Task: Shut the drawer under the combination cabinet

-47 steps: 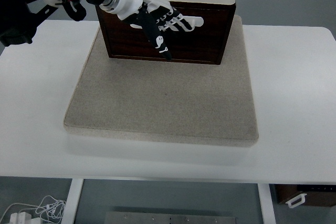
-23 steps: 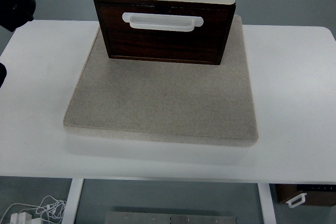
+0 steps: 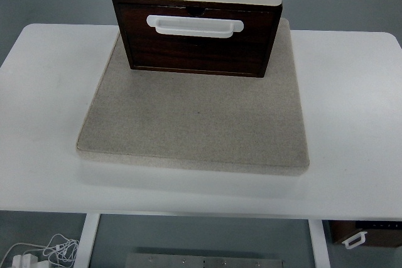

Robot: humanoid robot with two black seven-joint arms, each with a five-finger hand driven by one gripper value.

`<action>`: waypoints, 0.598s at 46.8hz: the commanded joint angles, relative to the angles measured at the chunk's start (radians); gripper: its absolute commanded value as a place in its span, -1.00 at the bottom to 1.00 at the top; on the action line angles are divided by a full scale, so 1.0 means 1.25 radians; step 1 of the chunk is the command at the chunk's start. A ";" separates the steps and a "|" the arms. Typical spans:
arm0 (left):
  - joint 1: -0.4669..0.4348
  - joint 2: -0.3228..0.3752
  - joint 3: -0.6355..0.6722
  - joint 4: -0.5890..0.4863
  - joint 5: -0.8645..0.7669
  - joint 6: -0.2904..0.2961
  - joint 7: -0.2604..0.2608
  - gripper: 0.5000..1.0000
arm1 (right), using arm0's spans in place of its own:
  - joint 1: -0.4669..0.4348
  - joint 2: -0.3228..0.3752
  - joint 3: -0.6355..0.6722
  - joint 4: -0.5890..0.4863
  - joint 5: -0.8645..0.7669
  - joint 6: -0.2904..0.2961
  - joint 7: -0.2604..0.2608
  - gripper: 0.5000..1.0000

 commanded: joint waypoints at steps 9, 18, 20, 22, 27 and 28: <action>-0.010 0.066 -0.027 0.140 -0.096 0.000 -0.026 0.99 | 0.002 0.000 0.000 -0.001 -0.005 0.000 0.000 0.81; -0.037 0.100 -0.017 0.265 -0.151 0.037 -0.026 0.99 | -0.001 0.000 -0.003 -0.001 -0.002 0.001 0.000 0.81; -0.041 0.100 -0.018 0.292 -0.152 0.037 -0.026 0.99 | -0.001 0.000 -0.002 -0.001 -0.002 0.001 0.000 0.81; -0.043 0.101 -0.016 0.316 -0.151 0.038 -0.026 0.99 | -0.001 0.000 -0.002 -0.001 -0.002 0.001 0.000 0.81; -0.034 0.101 -0.012 0.351 -0.151 0.061 -0.026 0.99 | 0.001 0.000 -0.003 -0.001 -0.004 0.000 0.000 0.81; -0.032 0.102 -0.011 0.355 -0.150 0.072 -0.025 0.99 | 0.001 0.000 -0.003 -0.001 -0.004 0.000 0.000 0.81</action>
